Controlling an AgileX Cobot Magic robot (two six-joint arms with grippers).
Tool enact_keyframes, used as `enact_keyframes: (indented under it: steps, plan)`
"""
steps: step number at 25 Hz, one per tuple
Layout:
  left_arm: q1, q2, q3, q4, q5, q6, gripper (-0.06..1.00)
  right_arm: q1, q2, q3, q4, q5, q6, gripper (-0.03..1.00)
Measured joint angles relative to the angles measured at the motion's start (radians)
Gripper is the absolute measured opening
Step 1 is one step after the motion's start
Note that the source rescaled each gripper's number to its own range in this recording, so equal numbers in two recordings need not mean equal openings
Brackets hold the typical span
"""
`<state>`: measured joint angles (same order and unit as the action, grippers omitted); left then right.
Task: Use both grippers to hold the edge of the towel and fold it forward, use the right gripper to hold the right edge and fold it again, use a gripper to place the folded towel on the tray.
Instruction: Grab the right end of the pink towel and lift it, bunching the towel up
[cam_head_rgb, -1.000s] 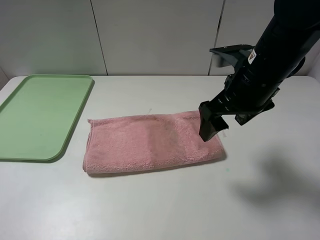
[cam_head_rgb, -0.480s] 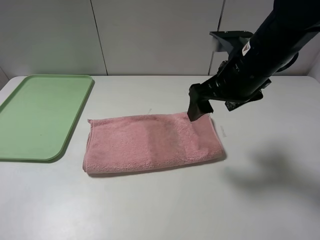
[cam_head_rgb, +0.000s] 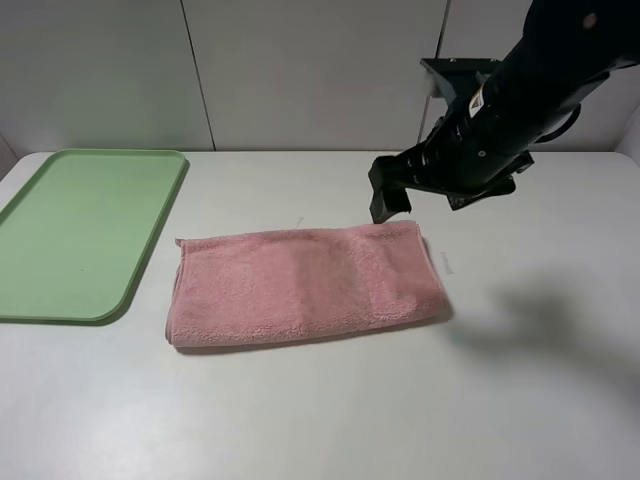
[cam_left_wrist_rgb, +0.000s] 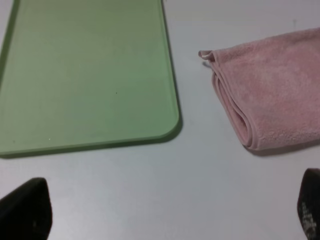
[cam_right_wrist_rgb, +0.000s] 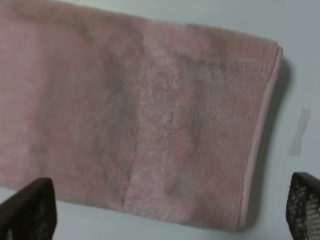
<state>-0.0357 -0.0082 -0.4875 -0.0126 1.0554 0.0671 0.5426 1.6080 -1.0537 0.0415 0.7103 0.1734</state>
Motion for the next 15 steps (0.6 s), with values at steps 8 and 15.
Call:
enact_keyframes:
  steps: [8,15]
  plan:
    - [0.000,0.000,0.000,0.000,0.000,0.000,0.98,-0.065,0.145,0.000,-0.054,-0.051,0.045,1.00]
    - [0.000,0.000,0.000,0.000,0.001,0.000,0.98,-0.093,0.240,0.000,-0.059,-0.111,0.043,1.00]
